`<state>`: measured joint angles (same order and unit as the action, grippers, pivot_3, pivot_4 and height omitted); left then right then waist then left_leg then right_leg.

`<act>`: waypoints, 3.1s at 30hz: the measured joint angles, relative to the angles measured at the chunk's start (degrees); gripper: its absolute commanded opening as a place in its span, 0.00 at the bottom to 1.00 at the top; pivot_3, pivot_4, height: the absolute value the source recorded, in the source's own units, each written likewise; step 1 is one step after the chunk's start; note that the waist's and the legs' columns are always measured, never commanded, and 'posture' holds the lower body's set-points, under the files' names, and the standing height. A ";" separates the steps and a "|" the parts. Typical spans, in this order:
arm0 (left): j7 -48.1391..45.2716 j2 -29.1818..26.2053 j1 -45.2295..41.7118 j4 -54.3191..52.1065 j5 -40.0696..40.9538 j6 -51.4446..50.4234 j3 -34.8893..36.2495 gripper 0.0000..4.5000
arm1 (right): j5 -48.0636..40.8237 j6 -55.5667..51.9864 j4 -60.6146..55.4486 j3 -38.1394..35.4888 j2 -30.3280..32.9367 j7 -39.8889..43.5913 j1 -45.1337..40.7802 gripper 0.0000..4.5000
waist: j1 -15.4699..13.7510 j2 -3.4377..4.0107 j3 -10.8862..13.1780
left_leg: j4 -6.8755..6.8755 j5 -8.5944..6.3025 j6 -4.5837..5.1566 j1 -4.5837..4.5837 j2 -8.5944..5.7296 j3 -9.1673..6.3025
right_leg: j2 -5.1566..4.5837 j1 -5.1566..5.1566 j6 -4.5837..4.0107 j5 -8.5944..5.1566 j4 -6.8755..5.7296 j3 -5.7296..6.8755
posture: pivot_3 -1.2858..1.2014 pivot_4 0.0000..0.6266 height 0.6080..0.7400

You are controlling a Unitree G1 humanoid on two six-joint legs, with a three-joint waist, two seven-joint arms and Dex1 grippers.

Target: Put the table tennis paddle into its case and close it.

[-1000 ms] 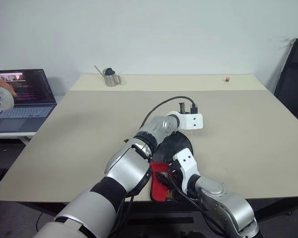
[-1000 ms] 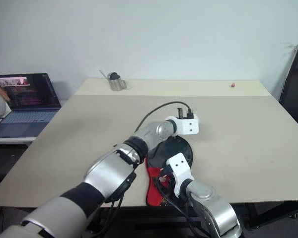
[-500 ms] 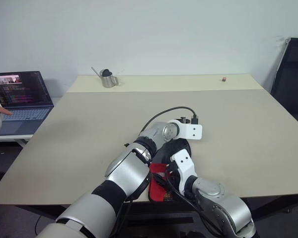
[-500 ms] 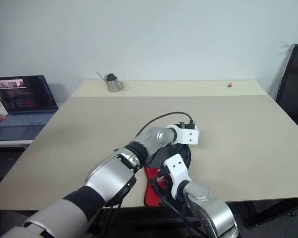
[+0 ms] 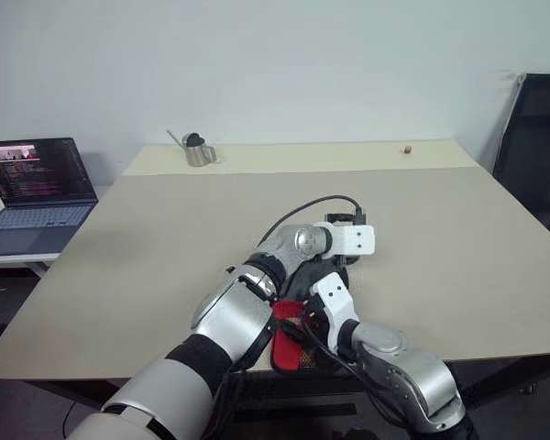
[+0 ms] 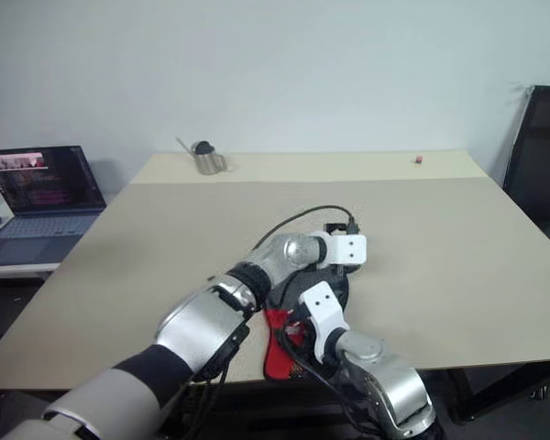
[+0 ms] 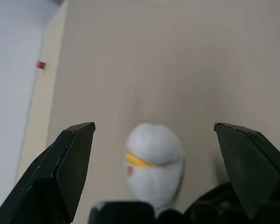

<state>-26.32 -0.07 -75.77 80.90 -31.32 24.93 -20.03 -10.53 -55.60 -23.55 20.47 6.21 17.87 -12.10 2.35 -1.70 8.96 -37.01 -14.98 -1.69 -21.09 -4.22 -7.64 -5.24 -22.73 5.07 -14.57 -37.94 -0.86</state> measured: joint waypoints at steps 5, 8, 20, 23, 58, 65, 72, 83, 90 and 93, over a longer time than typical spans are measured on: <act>-1.33 -6.19 -1.33 -1.96 3.91 1.50 3.75 0.99 | -1.64 -0.25 1.35 -1.20 0.01 1.55 -1.60 1.00 | 0.51 0.01 0.01 | 0.05 -0.01 0.00 0.36 0.04 -0.05 | 0.03 0.45 0.01 -0.01 0.18 0.04 | 0.52 0.24 1.00; -4.41 -9.88 -1.01 -2.52 7.07 1.35 6.80 0.99 | -3.18 -2.01 1.06 -2.30 -0.22 2.23 -2.62 1.00 | 0.63 0.02 0.02 | 0.05 -0.01 0.00 0.31 0.02 -0.07 | 0.03 0.41 0.01 -0.01 0.20 0.05 | 0.52 0.24 1.00; -38.36 -17.99 14.47 -22.53 32.23 -15.93 20.89 0.99 | -14.90 -13.45 -6.56 -10.42 3.38 7.35 -10.37 1.00 | 0.86 0.19 0.22 | -0.09 0.01 -0.03 -0.87 -0.03 -0.13 | -0.01 -0.77 -0.37 0.22 0.03 0.02 | 0.52 0.24 1.00; -42.75 -21.49 26.36 -42.38 38.64 -28.33 21.73 0.99 | -19.47 -17.30 -9.25 -14.64 5.01 8.76 -13.03 1.00 | 1.57 0.26 0.25 | 0.02 -0.01 -0.05 -0.89 0.22 -0.08 | -0.04 -0.93 -0.42 0.21 0.04 -0.19 | 0.52 0.24 1.00; -34.31 -18.64 37.41 -50.38 33.05 -23.34 5.76 0.99 | -1.43 29.60 58.54 -14.50 15.97 20.53 -41.93 1.00 | -0.36 0.41 0.31 | -0.03 0.00 -0.04 -0.67 -0.06 0.03 | -0.03 -0.54 -0.65 0.34 0.28 -0.13 | 0.52 0.24 1.00; -34.09 -19.03 39.12 -53.56 33.30 -24.75 5.77 0.99 | 5.01 41.61 81.07 -12.67 11.90 23.37 -48.02 1.00 | -0.07 0.43 0.31 | 0.01 0.05 -0.14 -0.70 -0.07 0.02 | -0.03 -0.58 -0.67 0.34 0.32 -0.15 | 0.52 0.24 1.00; -34.01 -19.58 39.20 -54.04 33.31 -25.60 5.78 0.99 | 8.17 47.69 88.98 -12.66 11.00 23.20 -50.47 1.00 | 0.42 0.46 0.29 | 0.00 0.04 -0.12 -0.66 -0.07 0.01 | -0.03 -0.58 -0.67 0.34 0.26 -0.16 | 0.52 0.24 1.00; -35.31 -19.80 37.18 -50.54 32.98 -23.29 4.67 1.00 | 12.30 51.57 90.94 -12.80 10.91 21.48 -51.23 0.32 | 0.74 0.55 0.24 | -0.01 0.04 -0.13 -0.62 -0.08 0.01 | -0.03 -0.56 -0.67 0.35 0.19 -0.16 | 0.52 0.24 1.00; -35.78 -18.96 35.15 -44.91 32.92 -20.48 4.36 1.00 | 16.26 54.81 90.71 -10.88 10.79 21.41 -50.79 0.01 | 0.63 0.69 0.12 | -0.02 0.05 -0.13 -0.42 -0.09 -0.01 | -0.03 -0.37 -0.68 0.36 0.14 -0.15 | 0.52 0.24 1.00; -35.64 -18.80 34.96 -43.45 32.85 -19.42 4.35 1.00 | 16.62 55.48 90.42 -10.57 10.69 22.06 -50.13 0.01 | 0.62 0.71 0.12 | 0.06 0.04 -0.12 0.08 -0.09 -0.02 | -0.03 0.17 -0.67 0.34 0.19 -0.15 | 0.52 0.24 1.00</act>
<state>-61.96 -18.87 -40.81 37.45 1.53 5.51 -15.68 6.09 -0.12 66.87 9.90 16.90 39.93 -62.23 2.97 -0.99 9.08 -36.95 -14.95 -1.81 -21.00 -4.31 -7.66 -5.27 -22.56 4.40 -14.23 -37.74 -1.02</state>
